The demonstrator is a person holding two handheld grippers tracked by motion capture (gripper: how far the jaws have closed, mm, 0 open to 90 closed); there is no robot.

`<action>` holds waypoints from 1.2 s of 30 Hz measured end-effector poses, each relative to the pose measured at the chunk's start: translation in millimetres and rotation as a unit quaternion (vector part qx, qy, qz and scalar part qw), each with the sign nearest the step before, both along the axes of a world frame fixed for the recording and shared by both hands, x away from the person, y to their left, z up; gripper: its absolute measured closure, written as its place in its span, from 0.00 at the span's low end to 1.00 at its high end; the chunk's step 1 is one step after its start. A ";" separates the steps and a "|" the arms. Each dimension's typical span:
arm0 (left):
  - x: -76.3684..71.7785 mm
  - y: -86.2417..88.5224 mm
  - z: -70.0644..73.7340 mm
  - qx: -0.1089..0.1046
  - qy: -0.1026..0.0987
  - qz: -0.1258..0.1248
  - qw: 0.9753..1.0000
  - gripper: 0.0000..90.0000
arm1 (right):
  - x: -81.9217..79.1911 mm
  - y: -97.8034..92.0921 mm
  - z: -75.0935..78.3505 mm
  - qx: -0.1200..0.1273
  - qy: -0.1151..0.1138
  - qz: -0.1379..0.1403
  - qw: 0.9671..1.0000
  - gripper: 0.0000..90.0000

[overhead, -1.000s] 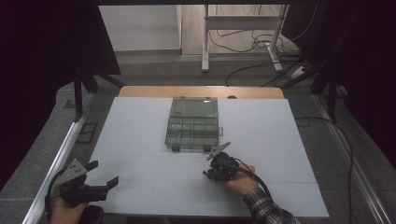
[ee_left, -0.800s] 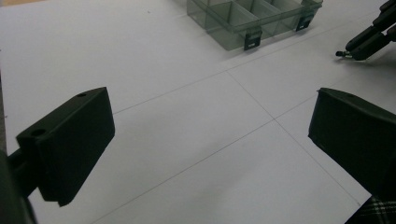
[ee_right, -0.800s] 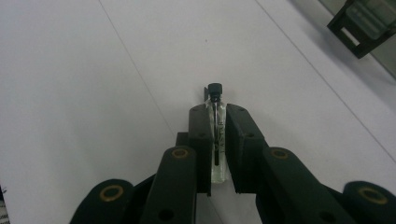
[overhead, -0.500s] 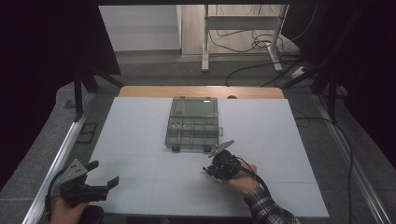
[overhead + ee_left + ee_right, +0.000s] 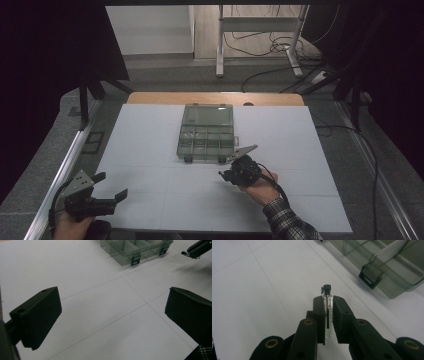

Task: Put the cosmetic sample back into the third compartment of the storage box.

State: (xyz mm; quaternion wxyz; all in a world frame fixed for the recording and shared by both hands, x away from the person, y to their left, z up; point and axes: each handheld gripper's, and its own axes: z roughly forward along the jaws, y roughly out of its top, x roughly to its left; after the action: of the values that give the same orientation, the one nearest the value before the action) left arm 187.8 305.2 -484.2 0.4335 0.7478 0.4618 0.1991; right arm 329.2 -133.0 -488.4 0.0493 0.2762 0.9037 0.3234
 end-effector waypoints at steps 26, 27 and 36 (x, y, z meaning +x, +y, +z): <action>0.6 0.0 -0.1 0.001 0.002 0.000 1.000 0.01 | 25.5 2.2 16.8 0.046 -0.008 -0.036 0.998 0.89; 0.7 -0.1 -0.1 0.001 0.003 0.000 1.000 0.01 | 27.5 3.3 17.0 0.047 -0.008 -0.039 0.998 0.89; 0.7 -0.1 -0.1 0.001 0.003 0.001 1.000 0.01 | 35.7 7.4 19.9 0.051 -0.017 -0.045 0.998 0.89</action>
State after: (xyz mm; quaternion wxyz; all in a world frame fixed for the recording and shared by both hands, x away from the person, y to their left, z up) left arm 188.5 305.1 -484.3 0.4312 0.7485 0.4633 0.1978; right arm 364.9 -125.5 -468.5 0.0649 0.3130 0.8718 0.3713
